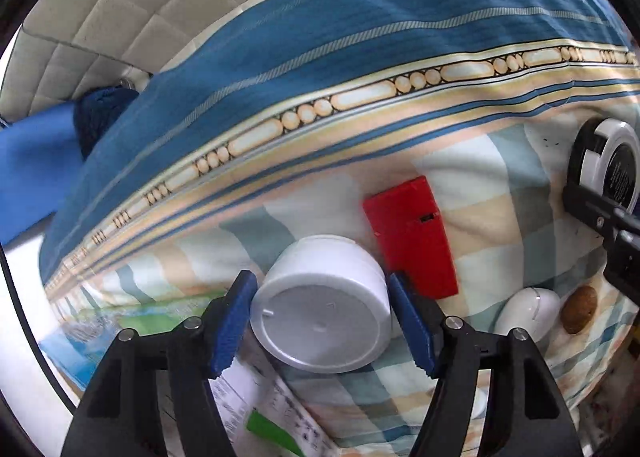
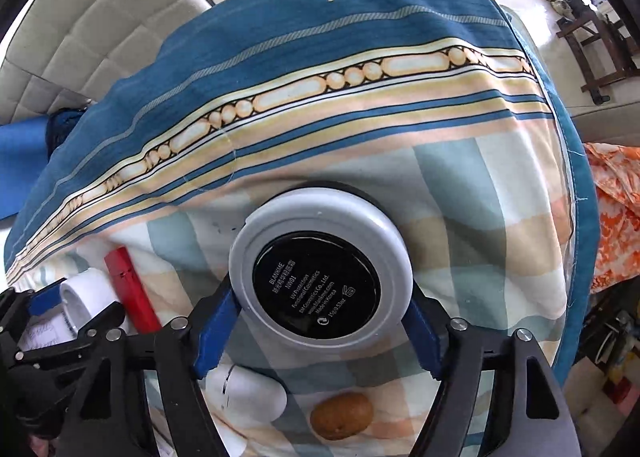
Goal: Organize rigid objects
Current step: 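Grasp the white round jar with the left gripper while the right grasps the black-and-white container, then carry the white jar and black-and-white container with both tools into the box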
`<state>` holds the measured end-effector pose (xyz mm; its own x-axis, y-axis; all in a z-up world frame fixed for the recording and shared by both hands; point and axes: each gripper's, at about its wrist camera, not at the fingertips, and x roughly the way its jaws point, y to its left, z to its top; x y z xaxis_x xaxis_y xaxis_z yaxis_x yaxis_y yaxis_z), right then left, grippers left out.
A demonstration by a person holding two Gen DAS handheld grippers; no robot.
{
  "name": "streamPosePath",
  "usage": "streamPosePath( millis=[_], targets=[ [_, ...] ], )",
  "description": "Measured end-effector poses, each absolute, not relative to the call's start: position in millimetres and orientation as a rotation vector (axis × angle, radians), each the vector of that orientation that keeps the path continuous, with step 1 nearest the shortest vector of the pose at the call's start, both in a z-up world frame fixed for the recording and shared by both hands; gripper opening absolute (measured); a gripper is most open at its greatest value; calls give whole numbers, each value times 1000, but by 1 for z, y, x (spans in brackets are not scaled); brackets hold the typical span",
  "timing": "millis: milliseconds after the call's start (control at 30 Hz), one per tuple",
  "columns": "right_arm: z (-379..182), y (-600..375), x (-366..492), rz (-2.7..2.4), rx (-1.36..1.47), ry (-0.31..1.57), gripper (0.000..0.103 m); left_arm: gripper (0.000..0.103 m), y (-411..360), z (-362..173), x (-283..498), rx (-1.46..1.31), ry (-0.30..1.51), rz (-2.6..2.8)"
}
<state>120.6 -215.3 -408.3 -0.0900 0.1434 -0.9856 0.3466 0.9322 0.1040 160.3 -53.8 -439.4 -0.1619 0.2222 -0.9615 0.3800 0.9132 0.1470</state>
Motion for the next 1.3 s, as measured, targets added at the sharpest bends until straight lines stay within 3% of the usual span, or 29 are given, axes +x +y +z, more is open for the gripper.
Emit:
streamPosePath(
  millis=[367,833,1300],
  targets=[
    [-422,-219,49,-111,328,1767,77,66,-43,-436,112,200,1689,-136],
    [-427,-207,29,-207,315,1748,77,66,-44,-455,90,173,1695,-120],
    [-383,-196,37,-174,327,1680,75,66,-58,-387,68,184,1546,-202]
  ],
)
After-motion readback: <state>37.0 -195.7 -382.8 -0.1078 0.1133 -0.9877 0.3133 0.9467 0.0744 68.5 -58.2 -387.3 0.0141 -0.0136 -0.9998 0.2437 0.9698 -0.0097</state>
